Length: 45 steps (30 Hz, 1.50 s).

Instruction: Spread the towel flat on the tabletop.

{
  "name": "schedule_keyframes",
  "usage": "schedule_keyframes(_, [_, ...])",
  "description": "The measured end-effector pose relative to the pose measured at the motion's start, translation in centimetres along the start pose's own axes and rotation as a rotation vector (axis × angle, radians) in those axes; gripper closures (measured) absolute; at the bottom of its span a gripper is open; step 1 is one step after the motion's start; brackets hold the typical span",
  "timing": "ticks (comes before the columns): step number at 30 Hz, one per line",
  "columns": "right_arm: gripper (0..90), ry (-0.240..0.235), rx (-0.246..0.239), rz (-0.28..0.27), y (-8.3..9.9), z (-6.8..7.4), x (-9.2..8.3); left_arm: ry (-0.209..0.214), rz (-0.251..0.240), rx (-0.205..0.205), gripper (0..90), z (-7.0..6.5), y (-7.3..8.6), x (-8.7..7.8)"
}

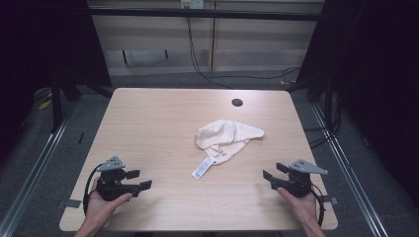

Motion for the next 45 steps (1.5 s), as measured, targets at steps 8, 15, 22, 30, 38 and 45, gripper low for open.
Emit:
schedule_keyframes(8, [46.0,-0.073,-0.005,0.047,0.0,0.7,0.7,0.016,0.023,0.010,31.0,0.3,0.0,0.5])
schedule_keyframes(15, [54.9,-0.107,-0.024,0.062,0.0,1.1,0.6,0.036,0.024,0.019,30.7,0.1,0.2,0.5])
schedule_keyframes(22, [50.7,-0.240,0.011,0.017,-1.8,3.3,-1.4,0.047,0.002,0.012,28.1,0.1,0.5,-0.1])
schedule_keyframes(30, [44.4,-0.284,-0.080,0.089,-2.2,3.7,0.4,0.036,0.021,0.010,28.0,0.3,0.3,0.4])
schedule_keyframes(38, [42.9,-0.314,-0.112,0.123,-4.4,4.5,1.8,0.028,0.028,0.029,29.4,0.2,0.4,0.4])
schedule_keyframes(45, [33.8,-0.329,-0.141,0.129,-6.7,4.9,4.4,0.030,0.048,0.042,28.9,0.1,0.4,0.8])
Point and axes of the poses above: each handheld gripper's, and its own axes: x roughly forward along the jaws, y roughly out of its underside, z roughly to its left, the point moved 5 cm from there along x, roughly forward along the jaws, and after that the axes turned 8 degrees about y, right-handed, at the moved point
